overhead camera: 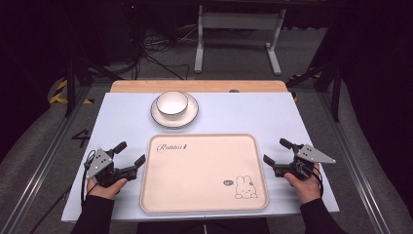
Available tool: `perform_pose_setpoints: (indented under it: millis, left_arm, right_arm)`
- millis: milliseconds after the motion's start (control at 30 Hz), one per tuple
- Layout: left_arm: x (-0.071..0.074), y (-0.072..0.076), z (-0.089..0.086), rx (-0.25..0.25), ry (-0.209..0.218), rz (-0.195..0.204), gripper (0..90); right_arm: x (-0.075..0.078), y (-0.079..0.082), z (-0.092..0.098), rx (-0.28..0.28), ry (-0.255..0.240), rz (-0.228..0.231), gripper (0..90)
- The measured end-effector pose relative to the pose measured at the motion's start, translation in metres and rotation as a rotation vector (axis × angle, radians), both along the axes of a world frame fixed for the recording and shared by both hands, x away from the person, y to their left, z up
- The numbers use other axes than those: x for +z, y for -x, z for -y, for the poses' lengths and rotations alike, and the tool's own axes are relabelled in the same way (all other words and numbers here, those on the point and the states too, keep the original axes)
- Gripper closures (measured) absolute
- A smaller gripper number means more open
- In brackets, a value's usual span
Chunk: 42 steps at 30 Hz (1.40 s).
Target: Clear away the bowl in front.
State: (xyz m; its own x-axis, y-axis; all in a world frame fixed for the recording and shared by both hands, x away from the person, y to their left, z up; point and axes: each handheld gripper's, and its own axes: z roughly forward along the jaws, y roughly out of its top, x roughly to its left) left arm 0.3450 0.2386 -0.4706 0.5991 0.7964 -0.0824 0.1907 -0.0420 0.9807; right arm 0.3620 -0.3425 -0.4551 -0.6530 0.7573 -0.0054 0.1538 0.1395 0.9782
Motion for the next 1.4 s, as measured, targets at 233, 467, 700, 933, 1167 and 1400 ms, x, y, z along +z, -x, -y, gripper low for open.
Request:
perform_pose_setpoints:
  millis: [233,467,700,933,1167,1400]
  left_arm:
    - [0.01,-0.001,0.002,-0.007,0.028,-0.01,13.5]
    - [0.025,-0.007,0.009,-0.03,0.046,-0.018,14.7]
    - [0.043,-0.014,0.015,-0.036,0.026,0.004,15.5]
    - [0.06,-0.019,0.022,-0.065,0.001,0.024,15.1]
    - [0.074,-0.023,0.023,-0.07,0.011,0.029,14.2]
    - [0.082,-0.027,0.025,-0.072,0.0,0.031,14.3]
  right_arm:
    - [0.0,0.0,0.0,-0.001,0.001,-0.003,4.4]
    - [0.0,-0.001,-0.002,0.004,0.017,-0.01,4.1]
    - [0.0,-0.002,-0.001,0.006,0.008,-0.019,4.1]
    - [0.0,-0.003,0.0,0.006,-0.002,-0.027,4.2]
    - [0.0,-0.004,0.0,0.01,-0.004,-0.034,4.4]
    - [0.0,-0.004,0.001,0.012,-0.008,-0.035,4.5]
